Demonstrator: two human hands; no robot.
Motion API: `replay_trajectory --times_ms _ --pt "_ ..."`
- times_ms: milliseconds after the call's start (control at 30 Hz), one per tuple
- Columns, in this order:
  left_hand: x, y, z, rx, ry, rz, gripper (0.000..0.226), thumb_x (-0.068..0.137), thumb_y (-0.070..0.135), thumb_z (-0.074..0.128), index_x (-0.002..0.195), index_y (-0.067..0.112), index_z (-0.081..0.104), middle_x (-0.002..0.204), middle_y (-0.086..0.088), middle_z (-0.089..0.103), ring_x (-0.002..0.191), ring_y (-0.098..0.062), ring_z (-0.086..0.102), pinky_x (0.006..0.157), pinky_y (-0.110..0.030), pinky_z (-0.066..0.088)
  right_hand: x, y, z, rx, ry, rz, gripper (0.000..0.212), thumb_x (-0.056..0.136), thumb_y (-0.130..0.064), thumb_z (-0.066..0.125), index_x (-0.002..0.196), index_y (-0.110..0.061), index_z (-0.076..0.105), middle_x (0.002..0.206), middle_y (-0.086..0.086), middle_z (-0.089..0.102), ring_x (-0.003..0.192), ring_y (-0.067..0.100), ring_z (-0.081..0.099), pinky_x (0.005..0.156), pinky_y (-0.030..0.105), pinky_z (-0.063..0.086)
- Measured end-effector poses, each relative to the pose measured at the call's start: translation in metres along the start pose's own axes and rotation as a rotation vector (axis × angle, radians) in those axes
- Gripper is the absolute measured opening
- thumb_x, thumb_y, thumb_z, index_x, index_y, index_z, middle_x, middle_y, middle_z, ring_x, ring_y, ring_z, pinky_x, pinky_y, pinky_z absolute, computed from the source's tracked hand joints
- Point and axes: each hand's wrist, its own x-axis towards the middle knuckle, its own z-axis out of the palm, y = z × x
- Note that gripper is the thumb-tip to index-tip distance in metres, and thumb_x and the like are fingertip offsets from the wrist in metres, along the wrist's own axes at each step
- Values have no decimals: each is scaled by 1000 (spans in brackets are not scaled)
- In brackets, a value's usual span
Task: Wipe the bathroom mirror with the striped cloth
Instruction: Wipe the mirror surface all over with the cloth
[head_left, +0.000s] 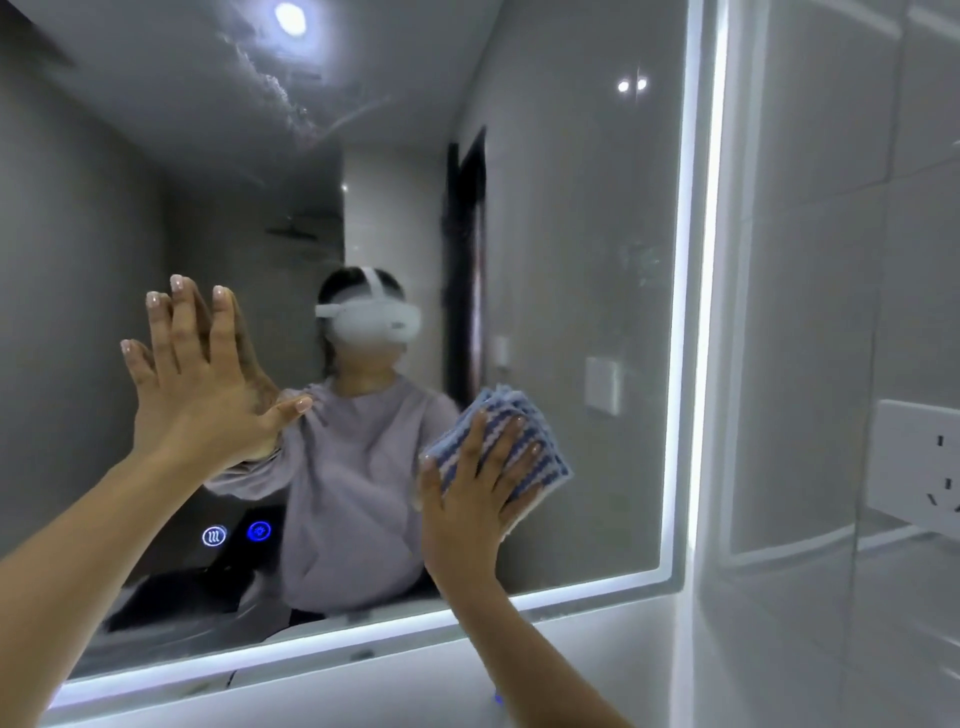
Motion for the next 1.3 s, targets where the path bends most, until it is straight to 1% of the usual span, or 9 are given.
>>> replay_trajectory --times_ms 133,267,433,533,633,767,1033,1200,1300 --pt "1 -2 0 3 4 2 121 68 67 60 147 13 -14 154 -13 -23 140 -27 -26 112 -56 -5 -25 3 8 -26 -64 -208 65 98 -60 15 153 -27 8 160 9 7 144 39 11 109 60 9" --pt "0 -2 2 -5 32 6 121 66 64 64 148 12 -9 155 -15 -18 139 -23 -29 111 -58 -3 -9 18 6 -21 -43 -297 68 94 -61 30 152 -35 7 160 2 -7 147 32 -2 113 55 -1" --pt "0 -2 2 9 44 -11 122 65 62 65 148 13 -9 155 -15 -18 131 -13 -40 112 -56 -4 68 37 -17 -49 85 -178 69 89 -56 35 151 -29 23 160 7 8 146 35 4 114 56 1" --pt "-1 0 1 4 46 -14 120 67 60 67 148 11 -6 156 -16 -16 141 -26 -23 112 -56 -3 110 53 -43 -4 5 -41 72 86 -63 11 150 -35 -6 158 2 -17 145 28 -18 114 52 -13" --pt "0 1 1 0 72 -10 120 66 59 69 148 10 -3 156 -17 -13 143 -30 -17 111 -58 -1 119 57 -54 36 -9 30 73 84 -66 5 139 -32 -29 150 -4 -32 141 20 -29 112 45 -24" --pt "1 0 2 20 40 -11 121 66 60 68 148 10 -6 156 -17 -15 142 -31 -17 111 -59 0 110 40 -50 124 -17 111 75 87 -64 13 140 -26 -24 160 3 -16 146 25 -17 115 45 -19" --pt "0 2 0 5 27 -19 120 68 62 66 148 11 -8 156 -15 -17 142 -31 -19 112 -58 0 59 25 -17 23 14 -485 62 99 -47 22 153 -26 2 160 -6 -7 148 21 -6 115 54 -4" --pt "0 1 0 -5 48 -13 119 66 62 66 148 10 -3 156 -16 -13 143 -31 -16 111 -59 1 92 37 -28 -59 80 -670 58 100 -47 19 151 -34 -5 159 -12 -12 148 21 1 116 55 6" --pt "1 1 1 -13 58 -18 120 65 60 69 148 10 -2 156 -16 -12 143 -30 -15 111 -59 1 134 49 -36 -109 191 -573 58 100 -47 18 152 -28 3 161 -5 2 148 18 -4 117 56 8"
